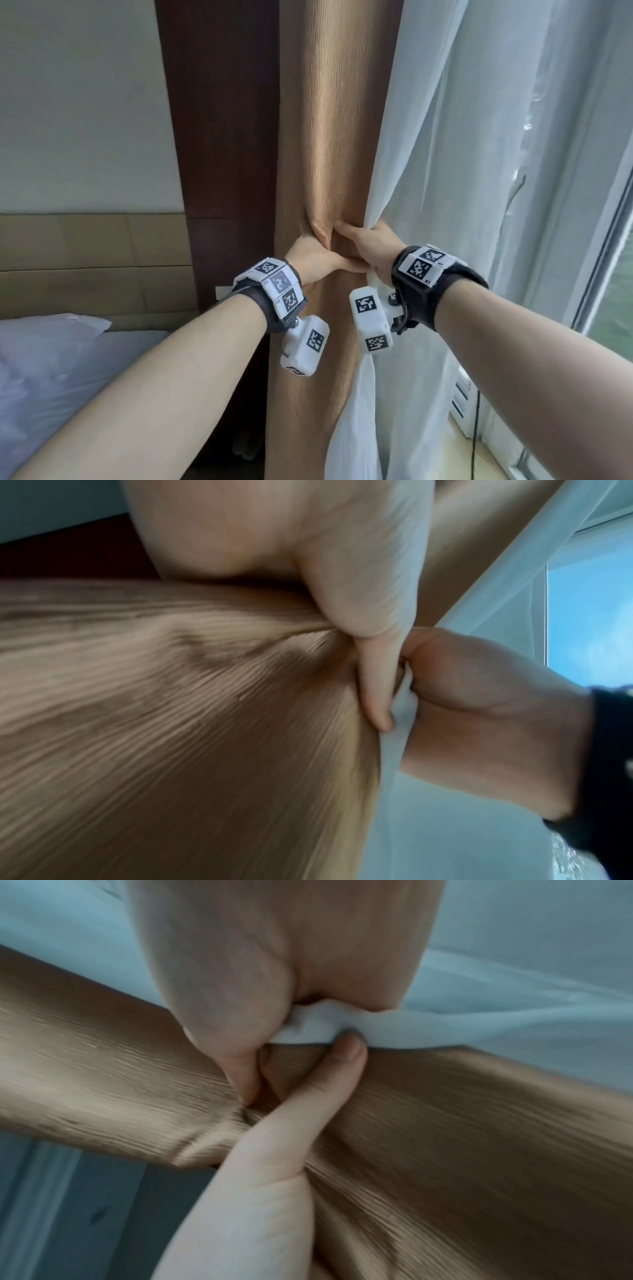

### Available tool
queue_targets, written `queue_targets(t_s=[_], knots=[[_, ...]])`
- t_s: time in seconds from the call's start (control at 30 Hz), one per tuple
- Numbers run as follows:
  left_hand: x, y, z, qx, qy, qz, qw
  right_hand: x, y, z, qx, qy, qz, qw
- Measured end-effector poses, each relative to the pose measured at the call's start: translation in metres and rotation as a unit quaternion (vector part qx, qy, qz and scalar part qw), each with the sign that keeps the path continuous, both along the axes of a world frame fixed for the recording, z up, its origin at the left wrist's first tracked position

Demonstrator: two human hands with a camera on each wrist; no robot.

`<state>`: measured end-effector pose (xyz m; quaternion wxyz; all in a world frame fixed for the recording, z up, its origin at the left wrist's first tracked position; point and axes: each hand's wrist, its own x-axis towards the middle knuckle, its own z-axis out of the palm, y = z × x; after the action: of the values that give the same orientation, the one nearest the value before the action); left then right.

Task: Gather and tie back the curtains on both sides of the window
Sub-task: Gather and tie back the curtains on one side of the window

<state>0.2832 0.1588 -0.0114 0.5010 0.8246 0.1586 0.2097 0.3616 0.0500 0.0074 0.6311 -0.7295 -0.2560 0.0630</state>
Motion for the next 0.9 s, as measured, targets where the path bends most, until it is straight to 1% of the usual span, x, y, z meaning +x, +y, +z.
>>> queue_targets(t_s=[0.1,0.2,0.3,0.4,0.47,0.5,0.57,0.6,0.63,0.67,0.7,0.73,0.77,0.8,0.83,0.9], knots=[[0.021,0.009,0.0,0.013,-0.006,0.022,1.0,0.013,0.007,0.005,-0.02,0.012,0.018,1.0],[0.047,0.018,0.0,0.037,-0.018,0.056,0.998,0.025,0.014,0.012,-0.042,0.024,0.009,0.999],[0.062,0.025,0.004,0.064,-0.008,0.088,0.994,0.035,0.019,0.021,-0.053,0.056,0.009,0.997],[0.076,0.031,0.006,0.082,0.005,0.085,0.993,0.038,0.014,0.034,-0.066,0.062,-0.022,0.996],[0.082,0.036,0.007,0.089,0.012,0.096,0.991,0.039,0.007,0.043,-0.087,0.036,-0.077,0.993],[0.085,0.04,0.008,0.09,0.016,0.105,0.99,0.04,0.002,0.047,-0.089,0.009,-0.105,0.99],[0.088,0.046,0.01,0.088,0.015,0.115,0.989,0.038,-0.007,0.057,-0.053,-0.069,-0.156,0.984],[0.09,0.049,0.012,0.085,0.014,0.118,0.989,0.035,-0.013,0.063,-0.025,-0.119,-0.19,0.974],[0.092,0.05,0.014,0.079,0.011,0.118,0.99,0.034,-0.018,0.068,0.003,-0.173,-0.237,0.956],[0.092,0.05,0.016,0.075,0.013,0.118,0.99,0.032,-0.023,0.074,0.023,-0.231,-0.293,0.927],[0.094,0.05,0.017,0.072,0.016,0.118,0.99,0.032,-0.029,0.079,0.037,-0.284,-0.35,0.892],[0.094,0.049,0.018,0.073,0.019,0.118,0.99,0.034,-0.033,0.081,0.04,-0.311,-0.4,0.861],[0.096,0.048,0.018,0.073,0.019,0.117,0.99,0.037,-0.037,0.081,0.032,-0.306,-0.433,0.848],[0.097,0.046,0.018,0.072,0.02,0.115,0.991,0.041,-0.039,0.079,0.011,-0.267,-0.441,0.857],[0.099,0.046,0.018,0.071,0.023,0.114,0.991,0.046,-0.04,0.074,-0.015,-0.21,-0.425,0.88],[0.102,0.047,0.016,0.077,0.033,0.116,0.99,0.054,-0.036,0.059,-0.063,-0.093,-0.346,0.932]])
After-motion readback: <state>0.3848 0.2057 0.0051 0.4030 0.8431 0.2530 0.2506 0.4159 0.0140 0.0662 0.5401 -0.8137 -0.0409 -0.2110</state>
